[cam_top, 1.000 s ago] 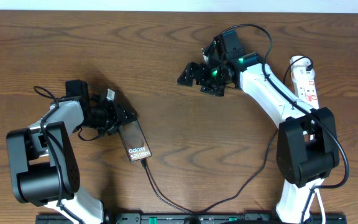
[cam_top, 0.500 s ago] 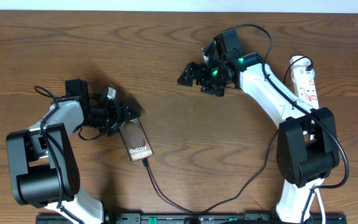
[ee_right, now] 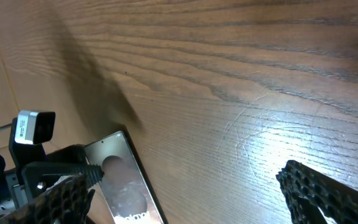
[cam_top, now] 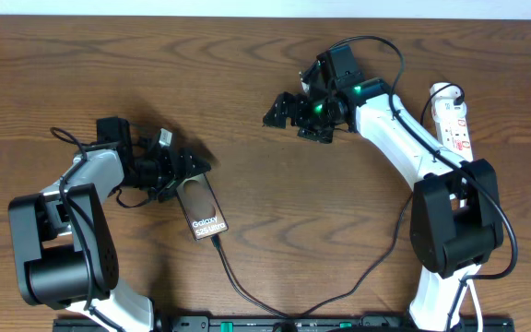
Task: Plug charger to phone and switch on socket
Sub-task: 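Lay the phone flat on the table and open the left gripper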
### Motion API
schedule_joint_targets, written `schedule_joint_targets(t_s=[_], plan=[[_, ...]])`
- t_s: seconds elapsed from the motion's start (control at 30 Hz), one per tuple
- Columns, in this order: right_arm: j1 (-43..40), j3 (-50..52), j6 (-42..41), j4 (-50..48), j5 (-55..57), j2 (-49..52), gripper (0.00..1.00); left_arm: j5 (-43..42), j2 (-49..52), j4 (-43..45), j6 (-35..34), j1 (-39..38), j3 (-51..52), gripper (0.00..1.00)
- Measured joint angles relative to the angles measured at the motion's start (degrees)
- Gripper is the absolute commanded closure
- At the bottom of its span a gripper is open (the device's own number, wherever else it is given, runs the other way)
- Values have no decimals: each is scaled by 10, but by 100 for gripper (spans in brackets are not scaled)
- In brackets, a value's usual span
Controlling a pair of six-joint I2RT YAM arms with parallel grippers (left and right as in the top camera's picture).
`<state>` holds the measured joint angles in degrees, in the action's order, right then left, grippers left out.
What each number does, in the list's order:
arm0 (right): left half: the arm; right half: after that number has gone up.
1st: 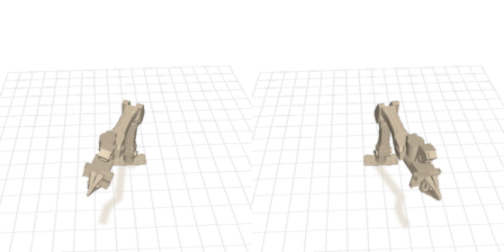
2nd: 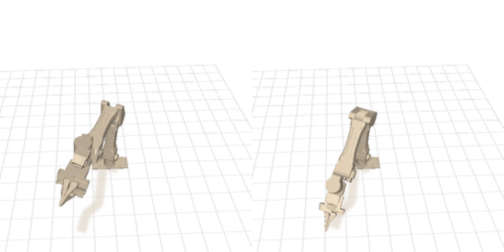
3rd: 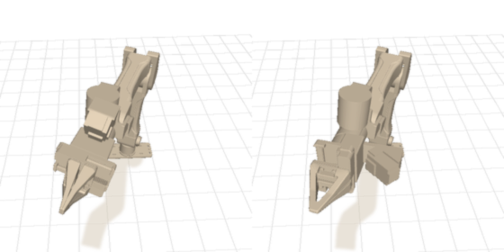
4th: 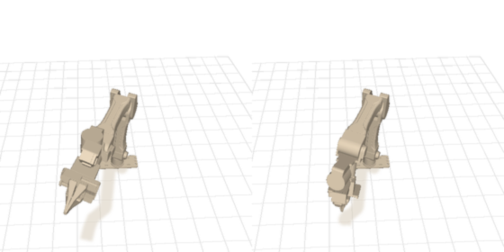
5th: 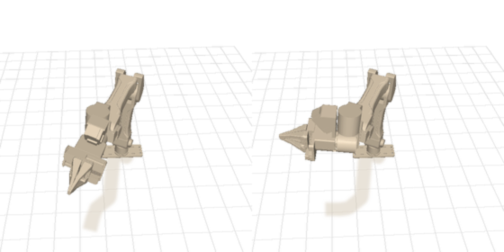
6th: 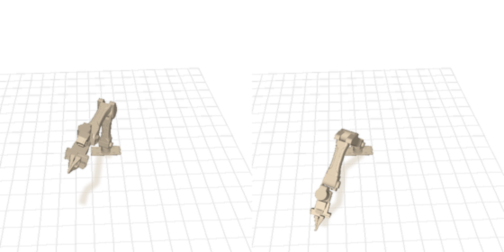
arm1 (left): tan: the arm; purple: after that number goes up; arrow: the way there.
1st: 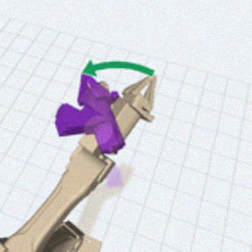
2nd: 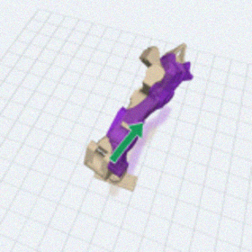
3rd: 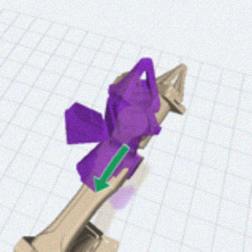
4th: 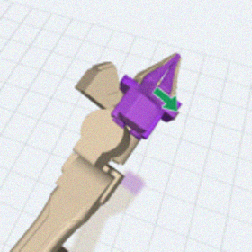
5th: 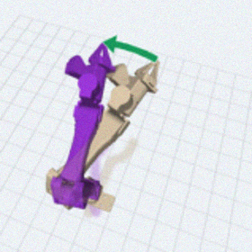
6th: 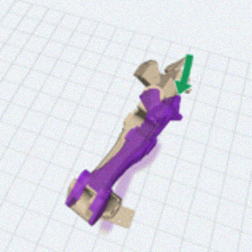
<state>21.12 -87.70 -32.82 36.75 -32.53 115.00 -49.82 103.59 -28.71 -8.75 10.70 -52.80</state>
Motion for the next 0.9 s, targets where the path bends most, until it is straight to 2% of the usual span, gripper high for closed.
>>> schedule_joint_targets(t_s=[0.7, 0.9], plan=[[0, 0, 0, 3, 0, 0, 4, 24, -4, -43, 0, 0, -5, 13], [0, 0, 0, 3, 0, 0, 3, 56, -11, -59, -16, -2, -6, 13]])
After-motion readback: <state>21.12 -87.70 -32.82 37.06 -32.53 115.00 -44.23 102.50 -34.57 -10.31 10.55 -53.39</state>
